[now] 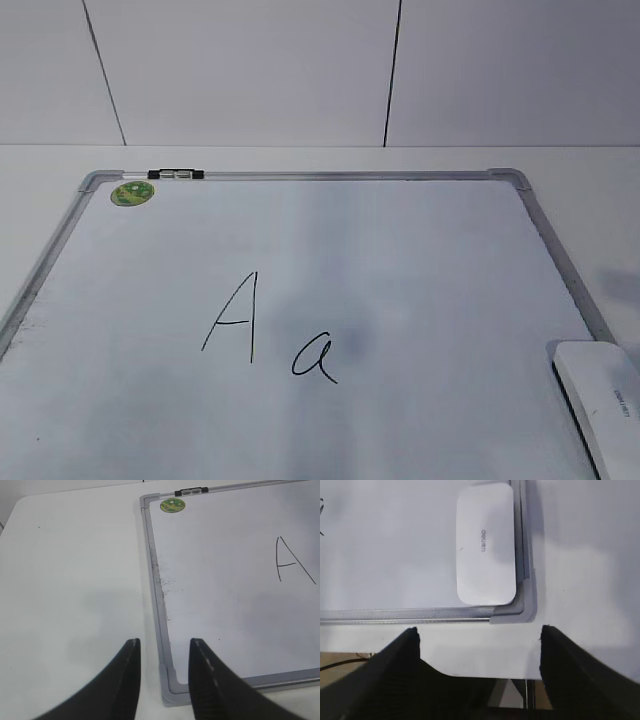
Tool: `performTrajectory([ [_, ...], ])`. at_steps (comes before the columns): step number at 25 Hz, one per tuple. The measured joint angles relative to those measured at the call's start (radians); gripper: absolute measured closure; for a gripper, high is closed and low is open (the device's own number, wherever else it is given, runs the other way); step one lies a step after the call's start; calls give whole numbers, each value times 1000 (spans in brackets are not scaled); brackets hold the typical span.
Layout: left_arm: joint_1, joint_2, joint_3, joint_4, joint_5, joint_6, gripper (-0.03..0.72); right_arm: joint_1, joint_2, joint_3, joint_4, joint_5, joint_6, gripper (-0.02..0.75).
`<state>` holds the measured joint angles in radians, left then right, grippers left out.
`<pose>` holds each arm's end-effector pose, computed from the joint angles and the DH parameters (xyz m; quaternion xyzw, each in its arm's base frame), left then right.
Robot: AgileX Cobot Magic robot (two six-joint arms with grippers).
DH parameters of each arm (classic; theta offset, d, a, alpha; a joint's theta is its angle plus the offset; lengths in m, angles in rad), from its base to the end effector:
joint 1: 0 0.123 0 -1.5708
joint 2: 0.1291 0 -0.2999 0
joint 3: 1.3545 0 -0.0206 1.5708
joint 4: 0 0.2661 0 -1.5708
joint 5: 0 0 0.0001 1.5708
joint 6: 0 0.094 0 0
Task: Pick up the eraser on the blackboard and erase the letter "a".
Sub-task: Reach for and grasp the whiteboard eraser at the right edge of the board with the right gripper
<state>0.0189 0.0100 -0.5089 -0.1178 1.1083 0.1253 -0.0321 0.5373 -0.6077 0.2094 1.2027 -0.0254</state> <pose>-0.0054 -0.0100 0.2824 0.0496 0.8628 -0.0226 0.5027 0.0712 0.0160 0.2910 0.0142 0.9603 0.0965 0.2613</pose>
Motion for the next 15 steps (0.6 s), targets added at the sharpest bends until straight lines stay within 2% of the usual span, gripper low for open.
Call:
performTrajectory([
  [7,0,0,0,0,0,0,443,27,116,0,-3,16,-2,146],
  [15,0,0,0,0,0,0,443,149,199,0,-109,18,32,146],
])
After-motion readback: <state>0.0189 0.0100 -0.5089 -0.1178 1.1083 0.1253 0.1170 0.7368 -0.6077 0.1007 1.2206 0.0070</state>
